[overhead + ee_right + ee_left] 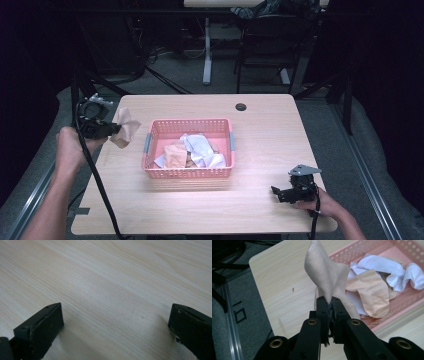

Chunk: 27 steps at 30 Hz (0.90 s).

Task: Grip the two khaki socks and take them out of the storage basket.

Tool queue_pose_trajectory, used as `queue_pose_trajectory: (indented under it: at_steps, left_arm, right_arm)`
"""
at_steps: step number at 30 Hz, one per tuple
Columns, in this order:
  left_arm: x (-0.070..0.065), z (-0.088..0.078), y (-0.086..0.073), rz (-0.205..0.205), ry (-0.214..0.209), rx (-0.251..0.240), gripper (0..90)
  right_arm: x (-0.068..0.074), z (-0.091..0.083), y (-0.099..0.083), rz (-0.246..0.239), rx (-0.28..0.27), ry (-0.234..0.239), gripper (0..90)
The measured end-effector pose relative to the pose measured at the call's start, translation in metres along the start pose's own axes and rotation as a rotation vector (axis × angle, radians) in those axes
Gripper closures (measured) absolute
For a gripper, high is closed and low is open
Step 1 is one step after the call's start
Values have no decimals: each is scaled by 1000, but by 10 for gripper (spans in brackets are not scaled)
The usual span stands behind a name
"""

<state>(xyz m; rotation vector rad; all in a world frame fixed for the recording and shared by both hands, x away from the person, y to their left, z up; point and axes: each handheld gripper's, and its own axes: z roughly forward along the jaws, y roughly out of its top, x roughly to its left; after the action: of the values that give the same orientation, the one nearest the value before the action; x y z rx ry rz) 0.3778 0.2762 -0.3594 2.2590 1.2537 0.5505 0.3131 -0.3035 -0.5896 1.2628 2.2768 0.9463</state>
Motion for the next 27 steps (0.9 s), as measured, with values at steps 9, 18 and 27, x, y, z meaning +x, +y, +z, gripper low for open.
queue_pose_trajectory:
  at_steps: [9, 18, 27]
  left_arm:
    - [10, 4, -17, -29, -23, 5, 863]
    - [16, 9, -30, -54, 11, 16, 863]
    - [27, 27, -46, -89, 22, 53, 863]
  right_arm:
    - [0, 0, 0, -1, 1, 1, 0]
    - [0, 0, 0, 1, 2, 1, 0]
    - [0, 0, 0, 2, -1, -1, 0]
